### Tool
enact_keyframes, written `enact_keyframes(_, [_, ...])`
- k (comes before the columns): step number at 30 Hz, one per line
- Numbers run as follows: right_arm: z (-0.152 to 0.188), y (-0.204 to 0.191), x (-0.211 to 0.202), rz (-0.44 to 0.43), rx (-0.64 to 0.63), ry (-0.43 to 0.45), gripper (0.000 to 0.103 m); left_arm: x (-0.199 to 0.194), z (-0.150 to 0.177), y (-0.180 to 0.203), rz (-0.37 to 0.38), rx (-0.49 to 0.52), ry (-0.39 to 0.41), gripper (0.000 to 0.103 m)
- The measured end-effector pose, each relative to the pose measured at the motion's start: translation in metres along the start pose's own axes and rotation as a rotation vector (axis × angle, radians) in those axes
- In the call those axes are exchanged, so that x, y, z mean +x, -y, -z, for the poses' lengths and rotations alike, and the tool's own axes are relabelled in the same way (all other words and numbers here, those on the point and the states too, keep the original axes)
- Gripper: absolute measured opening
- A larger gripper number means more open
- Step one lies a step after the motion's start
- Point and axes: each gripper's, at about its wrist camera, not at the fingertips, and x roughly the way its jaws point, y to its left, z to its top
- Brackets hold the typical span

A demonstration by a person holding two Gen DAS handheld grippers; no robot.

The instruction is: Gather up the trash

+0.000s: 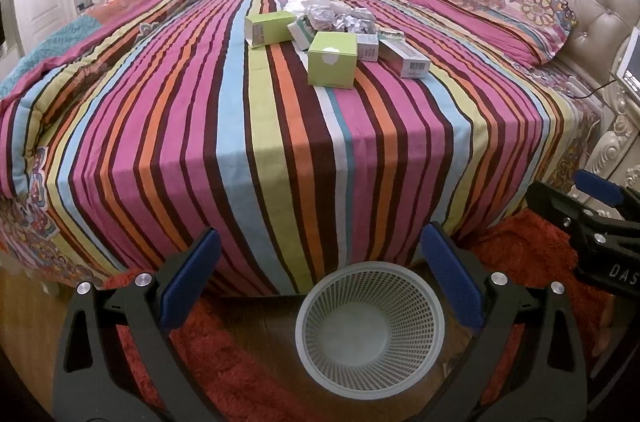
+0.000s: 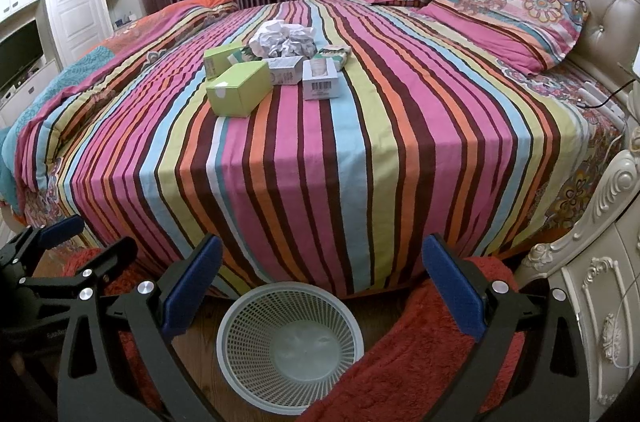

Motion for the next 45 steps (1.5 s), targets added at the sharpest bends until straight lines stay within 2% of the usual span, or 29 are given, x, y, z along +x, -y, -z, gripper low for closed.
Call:
enact_keyframes(16, [0.0031,0.0005,0.0018,-0.008,0.007,-0.022,0.096,-0.0001,0.0000,-0.0002,0.000,0.001,0.000,0.097])
enact_keyframes(28, [0.0039,0.0022,0.0052,-0.034,0.039,-0.073,0.096,-0.0002,-0.0002,-0.0002,-0.001,0.002,-0.001,0.097])
enact_keyframes(33, [0.0042,0.0014,0.0046,-0.021,0.023,-0.043,0.096,-0.0002,-0.0002,-0.0003,-0.001,0.000,-0.001,0.097])
enact_keyframes(39, [0.0053,0.0012,0.0051,-0.026,0.031,-0.065,0.096,0.0003,0.0000,-0.0006,0.000,0.000,-0.004,0.097])
enact_keyframes(45, [0.0044,0.0021,0.0036,-0.033,0.032,-0.044,0.096,0.0029,0.0038,-0.0045,-0.001,-0.005,-0.018,0.097])
